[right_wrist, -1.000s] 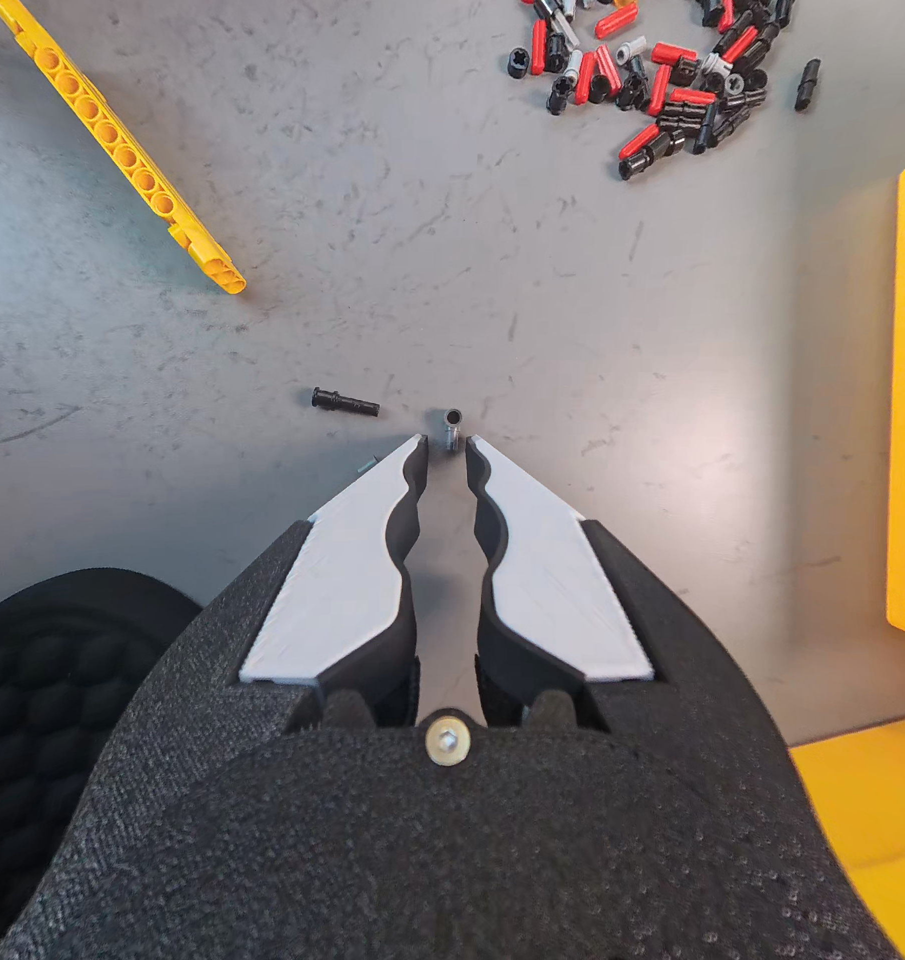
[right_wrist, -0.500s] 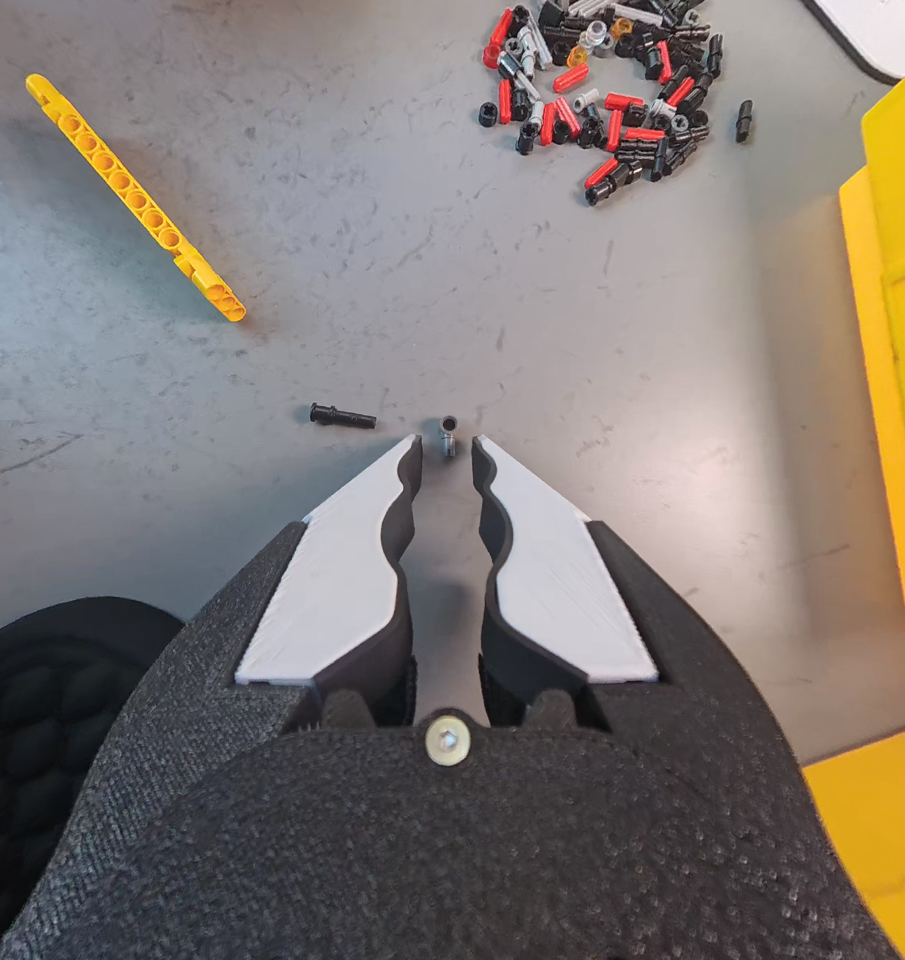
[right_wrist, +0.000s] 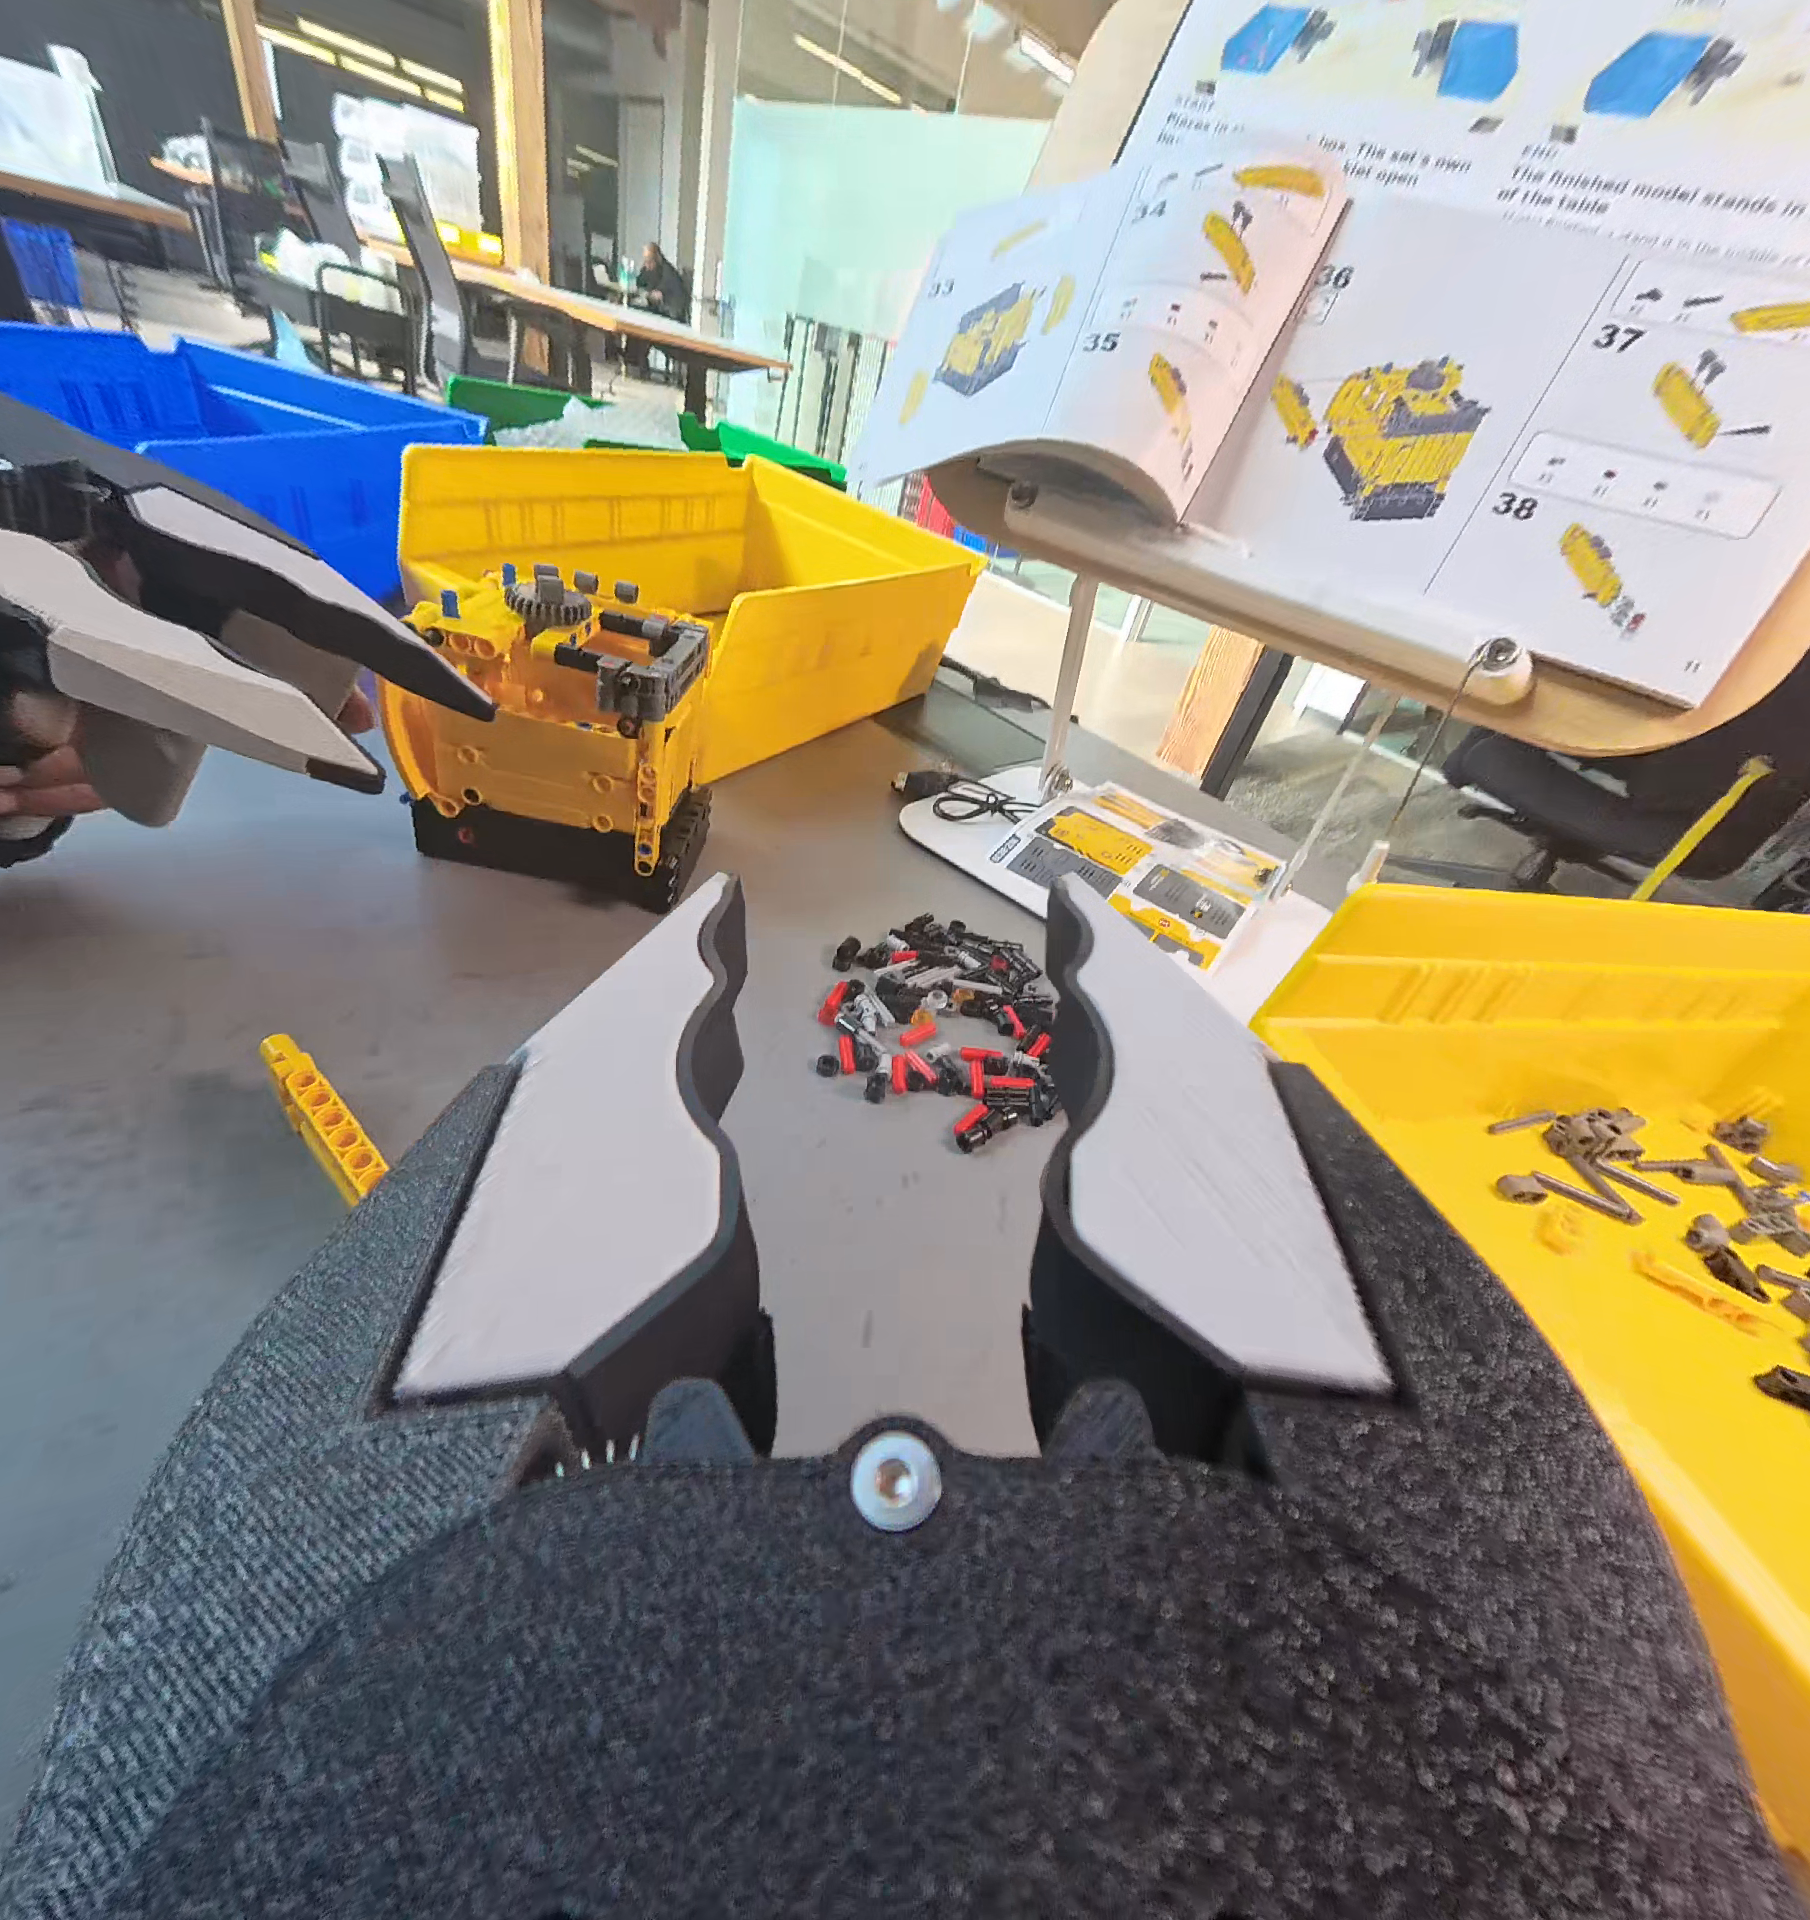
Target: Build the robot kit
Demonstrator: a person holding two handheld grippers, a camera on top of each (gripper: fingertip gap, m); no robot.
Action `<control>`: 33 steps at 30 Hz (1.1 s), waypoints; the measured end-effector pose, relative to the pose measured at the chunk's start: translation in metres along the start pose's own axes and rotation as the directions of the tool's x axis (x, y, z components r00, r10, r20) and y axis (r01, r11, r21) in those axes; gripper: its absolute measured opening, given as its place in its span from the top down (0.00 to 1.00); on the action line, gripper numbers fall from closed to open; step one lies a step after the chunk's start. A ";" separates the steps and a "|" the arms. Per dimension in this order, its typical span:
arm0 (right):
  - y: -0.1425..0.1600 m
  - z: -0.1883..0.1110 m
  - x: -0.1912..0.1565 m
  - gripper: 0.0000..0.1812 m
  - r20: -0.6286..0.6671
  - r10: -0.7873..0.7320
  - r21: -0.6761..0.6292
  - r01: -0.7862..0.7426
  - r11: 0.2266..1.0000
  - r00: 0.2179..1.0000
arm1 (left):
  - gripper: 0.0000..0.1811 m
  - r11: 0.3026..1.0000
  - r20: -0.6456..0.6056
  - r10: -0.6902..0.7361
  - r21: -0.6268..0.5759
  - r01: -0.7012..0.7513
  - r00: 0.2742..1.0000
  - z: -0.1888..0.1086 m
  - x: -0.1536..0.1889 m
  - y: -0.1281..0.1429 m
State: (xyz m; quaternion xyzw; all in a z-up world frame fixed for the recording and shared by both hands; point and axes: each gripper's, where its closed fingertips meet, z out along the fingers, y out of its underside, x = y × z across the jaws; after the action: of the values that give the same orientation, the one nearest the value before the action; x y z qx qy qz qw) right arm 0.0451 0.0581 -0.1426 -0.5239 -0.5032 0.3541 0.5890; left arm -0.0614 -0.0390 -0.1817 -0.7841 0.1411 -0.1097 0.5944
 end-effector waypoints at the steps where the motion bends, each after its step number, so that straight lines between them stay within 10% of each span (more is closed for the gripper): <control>1: -0.001 -0.001 0.001 0.70 -0.009 0.002 0.029 -0.001 1.000 1.000 | 0.72 1.000 0.004 0.003 0.013 -0.003 1.000 -0.001 -0.001 -0.002; 33: 0.027 0.000 -0.010 0.76 -0.079 -0.211 -0.036 0.209 0.977 0.974 | 0.68 0.999 -0.154 0.016 -0.027 -0.021 0.988 -0.007 0.029 -0.002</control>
State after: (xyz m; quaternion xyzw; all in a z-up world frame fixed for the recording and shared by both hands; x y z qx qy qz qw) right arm 0.0459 0.0542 -0.1710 -0.4902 -0.5356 0.2610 0.6362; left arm -0.0364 -0.0551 -0.1774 -0.7803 0.1954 -0.1625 0.5714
